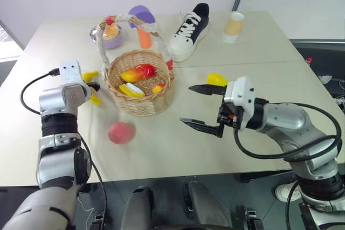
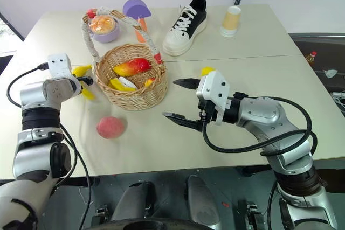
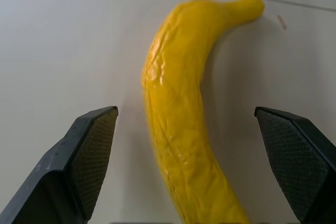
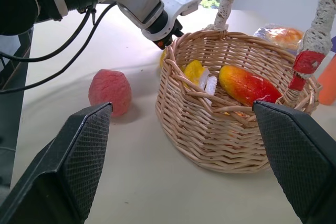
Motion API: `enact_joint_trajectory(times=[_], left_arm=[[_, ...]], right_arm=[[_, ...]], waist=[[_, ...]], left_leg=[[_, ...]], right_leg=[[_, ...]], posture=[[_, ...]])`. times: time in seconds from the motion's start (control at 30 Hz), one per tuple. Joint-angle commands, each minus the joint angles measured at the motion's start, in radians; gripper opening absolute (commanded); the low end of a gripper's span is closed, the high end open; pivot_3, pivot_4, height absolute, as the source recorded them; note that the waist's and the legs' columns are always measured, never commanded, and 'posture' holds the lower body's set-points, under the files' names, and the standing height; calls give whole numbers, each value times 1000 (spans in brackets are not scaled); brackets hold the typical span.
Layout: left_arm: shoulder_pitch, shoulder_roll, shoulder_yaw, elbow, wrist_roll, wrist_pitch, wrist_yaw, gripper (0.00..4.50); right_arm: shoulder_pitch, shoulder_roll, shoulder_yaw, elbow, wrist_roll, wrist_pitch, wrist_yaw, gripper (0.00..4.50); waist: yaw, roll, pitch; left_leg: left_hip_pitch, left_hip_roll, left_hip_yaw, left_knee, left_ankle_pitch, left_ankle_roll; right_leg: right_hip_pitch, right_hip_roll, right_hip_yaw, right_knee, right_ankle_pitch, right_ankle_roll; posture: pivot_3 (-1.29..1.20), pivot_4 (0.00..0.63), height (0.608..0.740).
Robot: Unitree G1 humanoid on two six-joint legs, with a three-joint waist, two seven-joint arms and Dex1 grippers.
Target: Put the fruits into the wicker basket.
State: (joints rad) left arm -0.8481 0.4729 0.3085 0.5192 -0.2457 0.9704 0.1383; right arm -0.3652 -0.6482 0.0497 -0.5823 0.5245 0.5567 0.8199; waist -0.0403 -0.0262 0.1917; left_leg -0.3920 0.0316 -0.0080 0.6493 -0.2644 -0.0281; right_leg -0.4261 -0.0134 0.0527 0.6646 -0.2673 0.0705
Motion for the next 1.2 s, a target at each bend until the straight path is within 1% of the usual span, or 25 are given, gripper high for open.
enact_joint_trajectory(times=[0.03, 0.1, 0.23, 0.3, 0.4, 0.5, 0.53, 0.57, 0.6, 0.67, 0.73, 0.8, 0.83, 0.9, 1.03, 1.1, 1.13, 1.2], left_arm=[[-28, -1, 36, 35, 10, 0, 18, 4237], [-27, -3, 44, 43, 14, -11, 25, 3641], [-21, -4, 57, 37, 19, -30, 38, 1499], [-3, 10, 56, 10, 24, -38, 27, 572], [61, 50, 79, -90, 7, -50, -26, 572], [217, 116, 111, -308, -72, -121, -226, 572], [301, 155, 139, -398, -120, -160, -344, 572], [359, 182, 159, -456, -153, -187, -423, 572], [440, 211, 202, -547, -220, -203, -538, 572], [554, 238, 284, -690, -357, -204, -704, 572], [618, 261, 317, -773, -436, -184, -783, 572], [647, 291, 296, -870, -508, -148, -840, 572], [628, 298, 265, -905, -533, -124, -833, 572], [569, 300, 185, -931, -519, -111, -790, 572], [377, 270, -66, -897, -382, -138, -717, 572], [273, 244, -203, -836, -293, -158, -703, 572], [229, 231, -257, -803, -260, -163, -703, 572], [166, 212, -316, -739, -216, -166, -705, 572]], right_arm=[[-7, 6, -3, -30, -6, -21, -14, 4492], [-8, 9, 1, -27, -10, -26, -18, 4500], [-12, 17, 12, -20, -18, -32, -23, 4500], [-14, 19, 16, -15, -23, -38, -23, 4500], [-19, 17, 12, -5, -27, -44, -21, 4500], [-26, 10, 1, 12, -32, -52, -14, 4500], [-28, 6, -4, 20, -33, -56, -10, 4500], [-29, 3, -7, 26, -34, -59, -8, 4500], [-33, 0, -10, 40, -36, -66, -2, 4500], [-41, -3, -10, 67, -43, -81, 9, 4500], [-49, -2, -7, 91, -50, -95, 20, 4500], [-64, 5, 4, 127, -61, -117, 37, 4500], [-72, 10, 12, 145, -67, -129, 44, 4500], [-84, 20, 24, 167, -75, -145, 55, 4500], [-106, 47, 42, 197, -89, -164, 64, 4500], [-109, 59, 48, 198, -95, -167, 59, 4500], [-109, 64, 48, 195, -96, -167, 54, 4500], [-106, 71, 47, 184, -99, -163, 43, 4500]], waist=[[1, 0, 0], [-1, 0, 0], [-3, 0, 0], [-3, 0, 0], [-5, 0, 0], [-8, 0, 0], [-8, 0, 0], [-6, 0, 0], [-3, 0, 0], [0, 0, 0], [10, 0, 0], [23, -1, 0], [27, -1, 0], [32, -1, 0], [27, -2, -1], [22, -2, -1], [21, -2, -1], [17, -2, -1]], left_leg=[[0, 0, 0, 0, 0, 0], [0, 0, 0, 0, 0, 0], [0, 0, 0, 0, 0, 0], [1, 0, 0, 0, 0, 0], [0, 0, 0, 0, 0, -1], [1, 1, 0, -1, 1, -2], [1, 2, -1, -1, 1, -3], [0, 2, -1, -2, 2, -4], [0, 3, -1, -3, 4, -8], [0, 4, 0, -3, 4, -8], [0, 2, 0, -3, 5, -9], [0, 0, 1, -2, 5, -9], [0, 0, 1, -2, 5, -9], [0, -2, 1, -1, 5, -8], [-1, -5, -1, -1, 4, -8], [0, -5, 0, -1, 4, -7], [0, -5, 0, -1, 4, -7], [0, -3, 0, -1, 4, -7]], right_leg=[[0, 0, 0, 0, 0, 0], [0, 0, 0, 0, 0, 0], [0, 0, 0, 0, 0, 0], [0, 0, 0, 0, 0, 0], [0, 0, 0, 0, 0, 0], [-2, 0, 1, 1, 0, 0], [-2, -1, 1, 1, 0, 0], [-3, -1, 2, 1, 0, -1], [-3, -2, 1, 1, 0, -1], [-3, -5, 1, 0, 0, -1], [-1, -9, -1, 0, 0, -1], [0, -12, -3, -1, 0, -1], [1, -12, -3, -2, -1, -2], [2, -11, -4, -2, -1, -1], [3, -8, -3, -2, 0, 3], [2, -7, -2, -2, 0, 3], [2, -6, -2, -2, 0, 3], [2, -4, -1, -2, 0, 3]], posture=[[0, 150, 740], [0, 150, 740], [0, 150, 740], [0, 150, 740], [0, 150, 740], [0, 150, 740], [0, 150, 740], [0, 150, 740], [0, 150, 740], [0, 150, 740], [0, 150, 740], [0, 150, 740], [0, 150, 740], [0, 150, 740], [0, 150, 740], [0, 150, 740], [0, 150, 740], [0, 150, 740]])
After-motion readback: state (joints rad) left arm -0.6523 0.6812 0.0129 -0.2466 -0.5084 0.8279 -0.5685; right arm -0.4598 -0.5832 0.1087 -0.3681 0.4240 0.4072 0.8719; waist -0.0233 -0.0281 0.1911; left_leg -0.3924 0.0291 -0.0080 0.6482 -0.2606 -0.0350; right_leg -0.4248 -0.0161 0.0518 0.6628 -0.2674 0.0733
